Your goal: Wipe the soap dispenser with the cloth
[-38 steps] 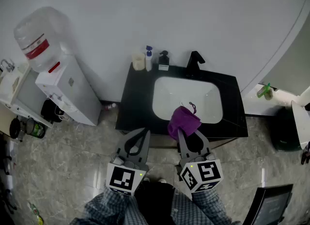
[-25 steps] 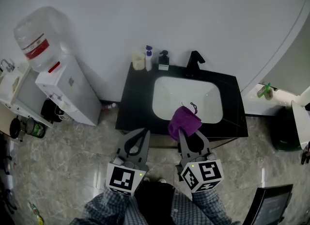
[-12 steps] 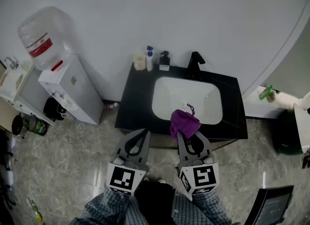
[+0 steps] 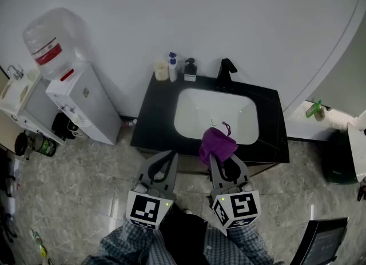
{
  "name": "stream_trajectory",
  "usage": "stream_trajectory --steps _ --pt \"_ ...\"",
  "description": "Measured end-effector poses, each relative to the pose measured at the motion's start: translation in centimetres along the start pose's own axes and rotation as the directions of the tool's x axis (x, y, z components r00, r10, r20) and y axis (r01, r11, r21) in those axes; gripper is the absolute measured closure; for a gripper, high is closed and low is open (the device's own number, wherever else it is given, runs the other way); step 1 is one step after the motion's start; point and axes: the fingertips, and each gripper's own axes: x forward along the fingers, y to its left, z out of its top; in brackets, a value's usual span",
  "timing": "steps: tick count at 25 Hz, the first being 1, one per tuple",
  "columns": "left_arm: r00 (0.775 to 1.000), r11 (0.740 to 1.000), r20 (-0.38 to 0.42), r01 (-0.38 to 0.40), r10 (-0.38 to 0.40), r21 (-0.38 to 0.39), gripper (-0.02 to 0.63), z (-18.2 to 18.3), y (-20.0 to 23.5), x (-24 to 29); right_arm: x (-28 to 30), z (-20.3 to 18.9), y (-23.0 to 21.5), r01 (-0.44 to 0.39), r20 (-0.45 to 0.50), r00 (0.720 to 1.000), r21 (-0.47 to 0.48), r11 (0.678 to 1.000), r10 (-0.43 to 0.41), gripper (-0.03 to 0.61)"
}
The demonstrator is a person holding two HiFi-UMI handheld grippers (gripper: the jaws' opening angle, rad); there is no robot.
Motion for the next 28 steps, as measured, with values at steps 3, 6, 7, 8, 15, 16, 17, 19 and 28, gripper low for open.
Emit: stream_trajectory --steps 3,6,7,8,15,16,17,19,28 --pt "1.000 1.000 -0.028 0.006 -0.005 0.013 0.612 -0.5 -0.3 0.5 0.0 -0.2 -1.0 0.009 0.002 1.000 0.021 1.000 -0.009 0.503" --pt "1.000 1.000 -0.011 0.008 -0.008 0.011 0.612 -0.3 -0.1 1.4 0.5 -0.1 -2.1 0.023 0.007 1.000 0.037 0.999 -0.024 0.503" --pt "1.000 1.000 0.000 0.007 -0.007 0.007 0.612 -0.2 0.1 1.8 0.8 0.0 -2.4 0.028 0.006 1.000 0.036 0.999 -0.028 0.503" --pt "1.000 1.000 0.005 0.008 -0.008 0.002 0.612 -0.2 0.3 2.2 1.2 -0.1 -2.7 0.032 0.006 0.999 0.035 0.999 -0.033 0.503" --pt "1.000 1.000 -0.031 0.005 -0.005 0.000 0.612 -1.8 3.7 6.2 5.8 -0.3 -4.3 0.040 -0.006 0.999 0.032 0.999 -0.040 0.503" --pt "1.000 1.000 -0.024 0.003 -0.003 -0.002 0.612 -1.6 4.5 7.1 6.9 -0.3 -4.6 0.040 -0.009 0.999 0.031 0.999 -0.040 0.503" --pt "1.000 1.000 -0.011 0.001 -0.001 -0.008 0.612 -1.4 5.4 7.9 8.1 -0.2 -4.9 0.040 -0.012 0.999 0.029 0.999 -0.040 0.503" --pt "1.000 1.000 0.004 0.000 0.000 -0.019 0.612 -1.1 7.2 9.6 10.7 0.1 -5.4 0.041 -0.019 0.999 0.038 0.998 -0.040 0.503" --pt "0.999 0.999 -0.005 0.032 -0.032 -0.030 0.612 -1.4 15.2 17.1 21.8 1.8 -9.5 0.113 -0.028 0.993 0.066 0.991 -0.111 0.503"
